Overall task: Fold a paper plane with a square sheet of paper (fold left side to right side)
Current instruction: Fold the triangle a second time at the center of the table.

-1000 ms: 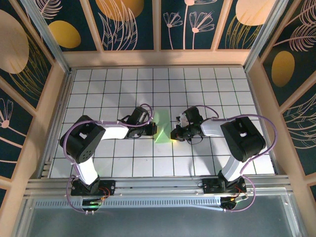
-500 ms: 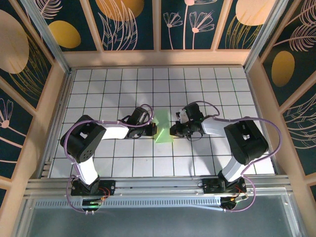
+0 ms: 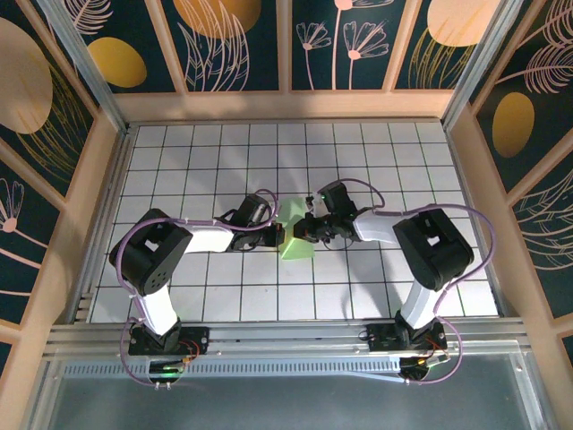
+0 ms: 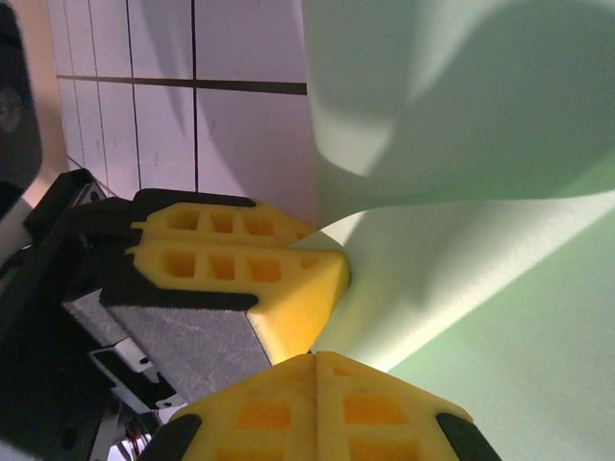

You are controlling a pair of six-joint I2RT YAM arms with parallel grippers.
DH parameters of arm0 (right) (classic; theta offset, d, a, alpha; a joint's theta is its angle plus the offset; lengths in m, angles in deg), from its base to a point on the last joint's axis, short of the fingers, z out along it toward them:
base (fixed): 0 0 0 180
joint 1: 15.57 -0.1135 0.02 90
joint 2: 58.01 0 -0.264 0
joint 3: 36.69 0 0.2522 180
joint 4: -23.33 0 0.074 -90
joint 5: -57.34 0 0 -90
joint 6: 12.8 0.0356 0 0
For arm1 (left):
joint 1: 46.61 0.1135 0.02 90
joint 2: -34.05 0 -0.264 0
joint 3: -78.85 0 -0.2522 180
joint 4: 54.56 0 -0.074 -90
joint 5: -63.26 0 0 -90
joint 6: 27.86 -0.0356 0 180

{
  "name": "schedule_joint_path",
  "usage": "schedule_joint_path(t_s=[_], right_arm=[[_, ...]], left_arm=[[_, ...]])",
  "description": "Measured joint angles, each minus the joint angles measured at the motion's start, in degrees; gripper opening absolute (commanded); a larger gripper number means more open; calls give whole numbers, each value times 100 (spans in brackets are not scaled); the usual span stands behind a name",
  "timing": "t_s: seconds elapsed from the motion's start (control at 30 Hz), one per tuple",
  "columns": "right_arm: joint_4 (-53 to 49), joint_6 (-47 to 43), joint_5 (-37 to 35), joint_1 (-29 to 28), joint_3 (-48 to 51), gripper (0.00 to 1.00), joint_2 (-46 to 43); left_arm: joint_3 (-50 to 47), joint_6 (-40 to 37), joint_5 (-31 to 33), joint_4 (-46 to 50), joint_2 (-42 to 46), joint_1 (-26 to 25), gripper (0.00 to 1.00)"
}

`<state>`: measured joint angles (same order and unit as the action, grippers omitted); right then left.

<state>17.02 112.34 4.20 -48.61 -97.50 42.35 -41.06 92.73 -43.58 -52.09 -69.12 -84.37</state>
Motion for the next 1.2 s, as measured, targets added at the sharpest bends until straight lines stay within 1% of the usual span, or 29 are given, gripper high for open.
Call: schedule_joint_path(t_s=[0.4,1.03,1.13,1.2], right_arm=[[-42,-20,-260,-33,-280,0,382],[-341,-48,-520,-44,-278,0,470],[-339,-48,-535,-46,-273,0,470],[-339,-48,-538,-50,-271,0,470]], left_arm=[[0,-20,0,0,0,0,0],[2,-15,2,0,-2,0,0],[2,20,24,11,15,-2,2],[2,59,85,127,92,-2,6]])
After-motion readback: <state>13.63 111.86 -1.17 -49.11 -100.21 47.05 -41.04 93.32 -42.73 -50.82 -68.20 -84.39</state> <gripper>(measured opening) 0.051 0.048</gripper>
